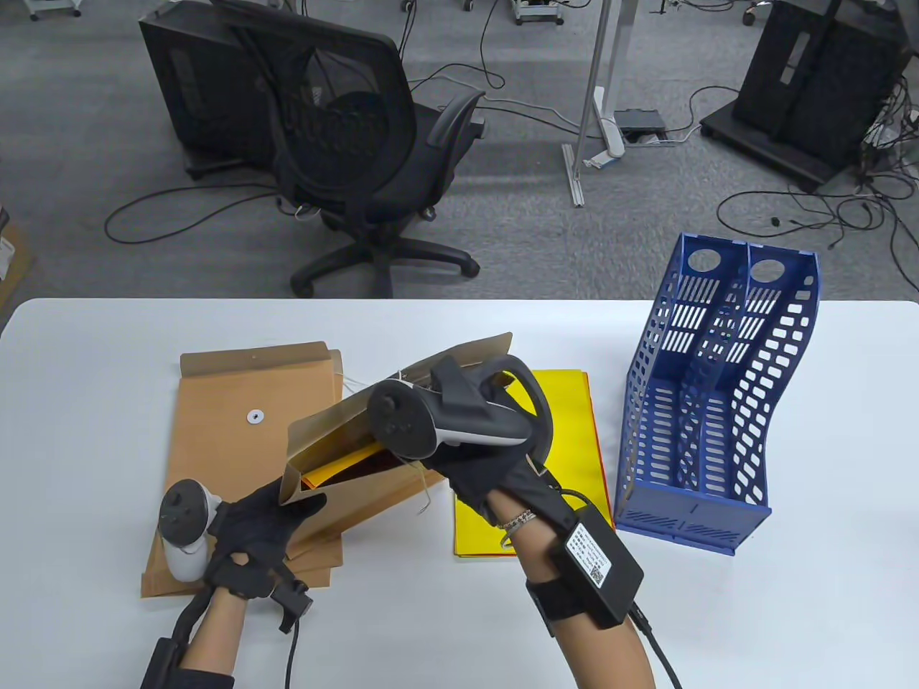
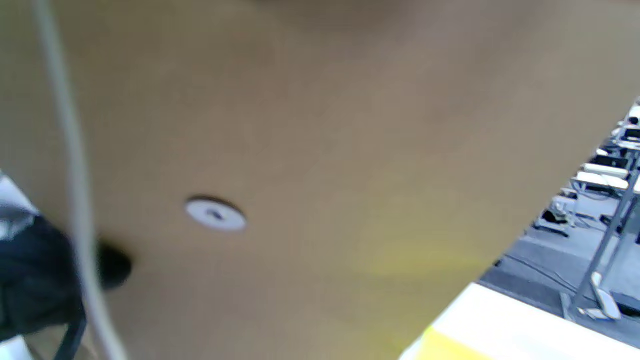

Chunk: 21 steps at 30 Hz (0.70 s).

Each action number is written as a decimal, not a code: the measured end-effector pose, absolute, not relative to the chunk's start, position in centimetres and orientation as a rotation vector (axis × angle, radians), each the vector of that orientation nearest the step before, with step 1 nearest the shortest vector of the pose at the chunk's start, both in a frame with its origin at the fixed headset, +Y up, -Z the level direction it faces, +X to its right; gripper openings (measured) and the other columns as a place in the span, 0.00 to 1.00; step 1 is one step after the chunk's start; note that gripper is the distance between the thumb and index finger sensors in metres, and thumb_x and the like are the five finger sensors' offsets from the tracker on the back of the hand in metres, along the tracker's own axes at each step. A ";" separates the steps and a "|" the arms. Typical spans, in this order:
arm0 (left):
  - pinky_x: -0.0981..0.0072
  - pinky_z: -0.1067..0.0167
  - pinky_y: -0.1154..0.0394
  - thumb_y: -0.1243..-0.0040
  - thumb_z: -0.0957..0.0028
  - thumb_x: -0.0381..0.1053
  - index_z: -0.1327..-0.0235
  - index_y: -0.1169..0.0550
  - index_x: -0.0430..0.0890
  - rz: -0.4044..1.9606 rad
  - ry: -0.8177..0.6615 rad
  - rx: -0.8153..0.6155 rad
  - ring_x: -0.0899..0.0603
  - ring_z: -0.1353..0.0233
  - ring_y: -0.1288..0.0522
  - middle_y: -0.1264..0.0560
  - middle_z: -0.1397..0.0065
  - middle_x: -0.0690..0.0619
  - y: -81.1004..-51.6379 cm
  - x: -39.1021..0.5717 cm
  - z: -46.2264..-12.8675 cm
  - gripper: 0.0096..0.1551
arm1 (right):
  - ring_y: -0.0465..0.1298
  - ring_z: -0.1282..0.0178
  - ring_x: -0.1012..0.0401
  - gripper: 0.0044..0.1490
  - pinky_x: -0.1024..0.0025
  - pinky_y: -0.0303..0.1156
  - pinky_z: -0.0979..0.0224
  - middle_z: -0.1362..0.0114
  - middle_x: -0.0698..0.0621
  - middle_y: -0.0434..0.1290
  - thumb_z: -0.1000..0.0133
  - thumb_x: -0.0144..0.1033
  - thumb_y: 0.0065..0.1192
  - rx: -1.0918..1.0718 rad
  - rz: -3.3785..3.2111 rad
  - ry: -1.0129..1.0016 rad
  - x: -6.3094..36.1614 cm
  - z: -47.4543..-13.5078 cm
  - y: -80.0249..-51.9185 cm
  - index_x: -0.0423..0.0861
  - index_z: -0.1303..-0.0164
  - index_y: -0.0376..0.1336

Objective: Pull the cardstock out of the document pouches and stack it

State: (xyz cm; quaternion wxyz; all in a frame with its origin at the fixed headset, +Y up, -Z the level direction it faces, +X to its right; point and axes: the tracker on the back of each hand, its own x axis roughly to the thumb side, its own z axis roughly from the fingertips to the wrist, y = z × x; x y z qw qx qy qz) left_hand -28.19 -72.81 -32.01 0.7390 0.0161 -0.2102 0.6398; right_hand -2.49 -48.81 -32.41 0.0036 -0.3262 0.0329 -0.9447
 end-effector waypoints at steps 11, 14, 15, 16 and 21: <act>0.51 0.40 0.24 0.35 0.49 0.51 0.36 0.21 0.60 1.485 -0.437 0.066 0.46 0.33 0.18 0.18 0.31 0.52 -72.9 -29.0 -32.0 0.25 | 0.79 0.32 0.54 0.29 0.57 0.75 0.30 0.32 0.54 0.80 0.44 0.43 0.61 -0.630 -3.032 1.356 3.9 -28.0 -42.7 0.63 0.30 0.67; 0.52 0.41 0.23 0.35 0.49 0.51 0.36 0.21 0.59 1.490 -0.429 0.059 0.46 0.34 0.18 0.18 0.31 0.52 -73.0 -29.1 -32.0 0.25 | 0.79 0.31 0.54 0.29 0.59 0.76 0.30 0.30 0.55 0.79 0.41 0.43 0.59 -0.485 -3.002 1.541 5.6 -26.9 -41.8 0.64 0.27 0.63; 0.52 0.41 0.23 0.35 0.49 0.51 0.35 0.22 0.59 1.496 -0.430 0.053 0.46 0.34 0.17 0.18 0.31 0.52 -73.0 -29.2 -32.0 0.25 | 0.79 0.31 0.54 0.29 0.59 0.77 0.31 0.30 0.55 0.78 0.41 0.43 0.59 -0.443 -2.971 1.610 6.1 -26.5 -41.5 0.64 0.26 0.63; 0.52 0.41 0.23 0.35 0.49 0.51 0.35 0.22 0.59 1.498 -0.430 0.051 0.46 0.34 0.17 0.18 0.31 0.52 -73.1 -29.3 -32.0 0.25 | 0.79 0.31 0.54 0.30 0.60 0.78 0.32 0.30 0.55 0.78 0.40 0.42 0.58 -0.410 -2.952 1.657 6.5 -26.3 -41.3 0.65 0.26 0.62; 0.53 0.44 0.21 0.36 0.48 0.52 0.34 0.23 0.57 1.545 -0.417 0.044 0.46 0.37 0.16 0.16 0.33 0.51 -73.2 -30.2 -32.0 0.26 | 0.80 0.33 0.53 0.30 0.62 0.81 0.35 0.30 0.52 0.77 0.39 0.40 0.57 -0.274 -2.942 1.874 9.0 -24.8 -40.7 0.62 0.24 0.60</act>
